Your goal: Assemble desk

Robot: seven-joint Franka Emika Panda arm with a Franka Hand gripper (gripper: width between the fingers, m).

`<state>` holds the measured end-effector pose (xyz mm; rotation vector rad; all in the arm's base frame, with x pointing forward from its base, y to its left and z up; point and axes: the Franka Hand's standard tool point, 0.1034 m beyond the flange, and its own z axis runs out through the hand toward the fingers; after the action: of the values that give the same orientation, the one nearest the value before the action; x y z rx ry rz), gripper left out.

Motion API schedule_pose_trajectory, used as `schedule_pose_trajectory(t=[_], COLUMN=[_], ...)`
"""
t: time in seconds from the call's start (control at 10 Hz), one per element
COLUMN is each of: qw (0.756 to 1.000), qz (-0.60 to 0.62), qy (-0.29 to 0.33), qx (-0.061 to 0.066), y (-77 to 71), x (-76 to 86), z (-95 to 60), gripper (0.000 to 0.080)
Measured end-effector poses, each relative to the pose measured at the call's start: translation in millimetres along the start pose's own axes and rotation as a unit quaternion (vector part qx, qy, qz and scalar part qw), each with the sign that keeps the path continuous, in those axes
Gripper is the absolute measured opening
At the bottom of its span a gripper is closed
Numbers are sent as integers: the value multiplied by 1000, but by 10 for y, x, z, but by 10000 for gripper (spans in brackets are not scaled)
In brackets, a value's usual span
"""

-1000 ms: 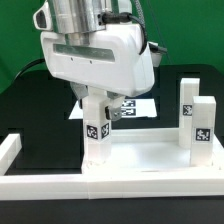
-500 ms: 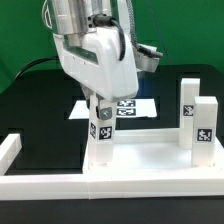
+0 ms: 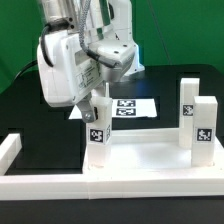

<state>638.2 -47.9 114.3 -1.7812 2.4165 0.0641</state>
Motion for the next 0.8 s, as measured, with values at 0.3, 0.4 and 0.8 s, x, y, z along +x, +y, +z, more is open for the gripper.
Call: schedule_pose_trajectory(t=[0.3, 0.4, 0.8], qw=[1000, 994, 955], qz=[-26, -106, -297], qy=[0, 4, 20], qx=[-1, 4, 11], y=[5, 1, 32], x=[-5, -35, -116], z=[10, 22, -9], gripper=[369, 555, 645])
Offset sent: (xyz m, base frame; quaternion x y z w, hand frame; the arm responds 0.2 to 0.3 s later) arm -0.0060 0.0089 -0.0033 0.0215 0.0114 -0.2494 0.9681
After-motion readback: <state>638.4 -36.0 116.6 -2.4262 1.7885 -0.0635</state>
